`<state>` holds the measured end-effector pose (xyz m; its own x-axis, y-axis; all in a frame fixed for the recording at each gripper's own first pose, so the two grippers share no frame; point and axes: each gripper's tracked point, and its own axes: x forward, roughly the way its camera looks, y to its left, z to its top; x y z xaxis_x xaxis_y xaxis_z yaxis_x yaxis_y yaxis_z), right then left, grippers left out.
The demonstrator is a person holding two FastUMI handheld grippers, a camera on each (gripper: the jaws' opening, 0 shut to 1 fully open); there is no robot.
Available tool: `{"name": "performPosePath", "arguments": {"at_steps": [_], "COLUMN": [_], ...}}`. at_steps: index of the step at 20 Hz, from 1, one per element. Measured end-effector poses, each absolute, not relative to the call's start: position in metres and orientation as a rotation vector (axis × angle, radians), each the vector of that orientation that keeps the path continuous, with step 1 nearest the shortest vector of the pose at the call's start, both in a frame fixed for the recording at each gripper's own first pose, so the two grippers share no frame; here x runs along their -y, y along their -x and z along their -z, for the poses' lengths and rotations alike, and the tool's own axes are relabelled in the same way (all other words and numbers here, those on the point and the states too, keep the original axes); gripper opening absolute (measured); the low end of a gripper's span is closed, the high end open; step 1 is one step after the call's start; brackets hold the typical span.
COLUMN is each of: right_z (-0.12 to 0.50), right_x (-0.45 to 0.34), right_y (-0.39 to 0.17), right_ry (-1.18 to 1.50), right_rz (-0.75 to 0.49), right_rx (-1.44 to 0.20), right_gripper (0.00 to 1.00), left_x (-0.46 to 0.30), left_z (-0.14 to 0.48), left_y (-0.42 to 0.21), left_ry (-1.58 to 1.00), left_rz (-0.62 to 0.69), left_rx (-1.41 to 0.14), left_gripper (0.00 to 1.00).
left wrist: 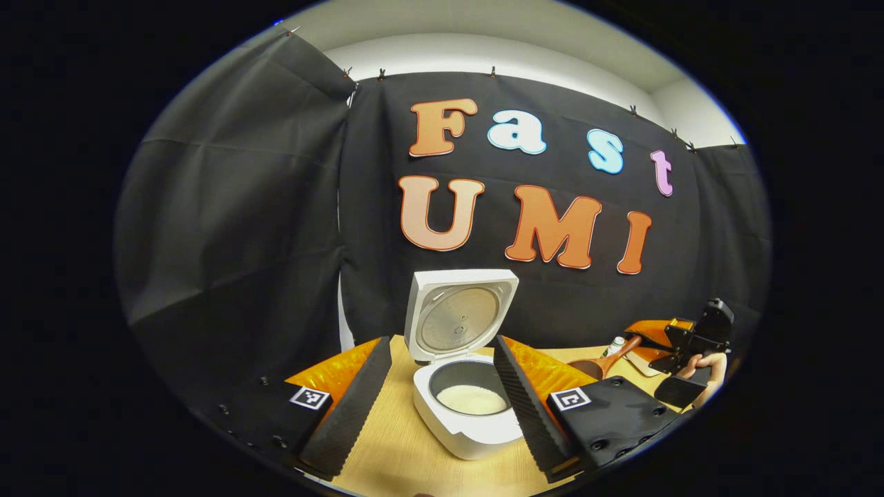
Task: Close the left gripper, press the button to open the rice cooker; take a wooden spoon from the chopstick holder with the right hand, scoop a spoonful of rice and pour it into the rice cooker, then put the wooden spoon back into the chopstick holder.
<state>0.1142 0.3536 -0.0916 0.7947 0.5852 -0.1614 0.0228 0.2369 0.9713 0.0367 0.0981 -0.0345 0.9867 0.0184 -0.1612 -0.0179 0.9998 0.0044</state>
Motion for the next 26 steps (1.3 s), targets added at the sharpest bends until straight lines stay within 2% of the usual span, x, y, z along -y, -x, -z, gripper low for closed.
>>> {"name": "performPosePath", "arguments": {"at_steps": [8, 14, 21, 26], "right_z": [0.072, 0.049, 0.039, 0.039], "right_x": [-0.411, -0.442, -0.452, -0.464], "right_y": [-0.155, -0.174, -0.178, -0.174], "right_ry": [-1.219, -1.074, -0.868, -0.797], "right_rz": [-0.468, -0.519, -0.536, -0.569], "right_rx": [-0.535, -0.45, -0.348, -0.337], "right_gripper": [0.03, 0.02, 0.02, 0.03], "left_x": [-0.099, -0.109, -0.117, -0.12], "left_z": [0.053, 0.061, 0.066, 0.068], "left_y": [-0.051, -0.057, -0.062, -0.062], "left_ry": [-0.002, 0.002, 0.007, 0.004], "left_rz": [-0.005, -0.016, -0.027, -0.033], "left_rx": [-0.193, -0.211, -0.228, -0.232], "left_gripper": [1.0, 1.0, 1.0, 1.0]}}
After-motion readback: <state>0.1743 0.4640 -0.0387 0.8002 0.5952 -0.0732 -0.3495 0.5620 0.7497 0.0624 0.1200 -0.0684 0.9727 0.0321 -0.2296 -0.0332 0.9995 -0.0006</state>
